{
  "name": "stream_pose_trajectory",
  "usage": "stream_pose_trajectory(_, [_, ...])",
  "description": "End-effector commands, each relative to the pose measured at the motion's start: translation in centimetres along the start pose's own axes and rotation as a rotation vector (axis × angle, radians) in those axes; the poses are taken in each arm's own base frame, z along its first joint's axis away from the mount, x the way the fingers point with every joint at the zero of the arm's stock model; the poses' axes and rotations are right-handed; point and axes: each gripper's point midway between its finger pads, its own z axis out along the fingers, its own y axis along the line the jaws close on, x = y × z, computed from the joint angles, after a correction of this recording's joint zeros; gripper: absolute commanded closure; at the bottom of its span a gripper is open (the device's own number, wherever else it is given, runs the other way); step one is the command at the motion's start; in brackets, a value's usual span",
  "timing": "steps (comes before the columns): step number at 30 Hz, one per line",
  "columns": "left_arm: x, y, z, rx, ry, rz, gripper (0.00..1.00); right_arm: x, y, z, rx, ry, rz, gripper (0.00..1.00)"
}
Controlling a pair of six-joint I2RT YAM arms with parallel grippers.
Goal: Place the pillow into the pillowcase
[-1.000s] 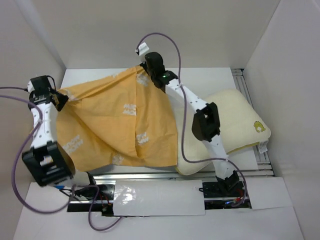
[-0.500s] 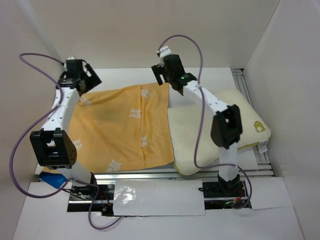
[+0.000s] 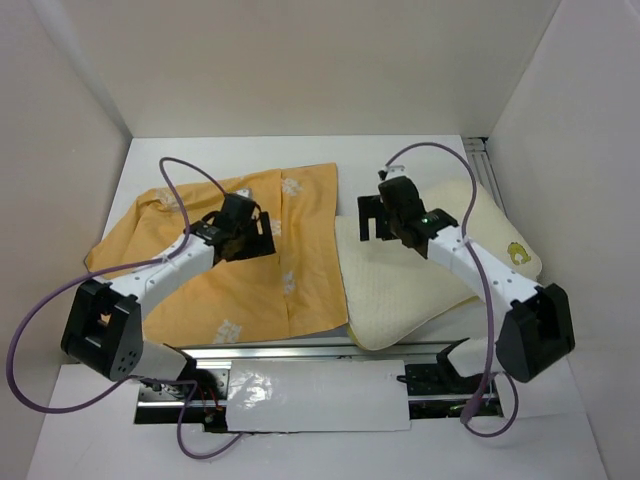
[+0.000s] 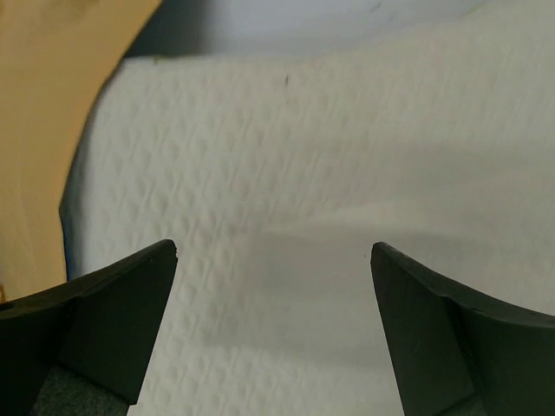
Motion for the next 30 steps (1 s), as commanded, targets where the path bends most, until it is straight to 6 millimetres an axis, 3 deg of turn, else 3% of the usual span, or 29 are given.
stream_pose_trajectory(1, [-0.6,-4.6,-1.3,0.12,-0.094,0.049,0.15,3.1,1.2,-2.8,-0.071,0.05,0.033,0.0])
stream_pose_trajectory(2, [0.2,-4.9,-0.8,0.116,-0.073,0.064,0.15,5.7,2.5,-2.9,-0.135,0.108,-0.021,0.0])
stream_pose_trajectory(3, [0.3,-5.2,-0.6,0.112,-0.07,0.075,0.19,6.7,3.6,-3.2,-0.18,0.118,-0.054,0.0])
stream_pose_trajectory(4, [1.2,-5.3,-0.5,0.094,-0.046,0.108,0.19,6.9,4.8,-3.6,-0.228,0.101,-0.07,0.0])
stream_pose_trajectory(6, [1.0,-4.6,0.2,0.028,-0.051,0.12,0.23,9.0,7.3,-4.4,-0.301,0.125,-0.159,0.0])
stream_pose_trajectory(9, [1.4,-4.4,0.5,-0.002,-0.036,0.112,0.29,10.4,8.7,-4.8,-0.314,0.132,-0.235,0.0])
stream_pose_trajectory(14, [2.1,-4.0,1.2,-0.019,-0.014,0.097,0.33,11.7,6.9,-3.0,-0.131,0.168,-0.283,0.0])
stream_pose_trajectory(18, [3.4,-3.6,1.9,-0.047,0.029,0.108,0.33,11.7,4.7,-1.8,0.051,0.163,-0.26,0.0])
stream_pose_trajectory(22, [3.5,-3.4,2.8,-0.081,0.033,0.106,0.36,11.8,4.7,-1.8,0.054,0.166,-0.25,0.02])
stream_pose_trajectory(26, [3.8,-2.2,3.9,-0.17,0.058,0.119,0.43,11.2,5.1,-2.6,0.014,0.132,-0.214,0.13])
stream_pose_trajectory(30, [4.6,-1.8,5.0,-0.204,0.096,0.122,0.43,10.9,3.9,-2.3,0.03,0.129,-0.166,0.13])
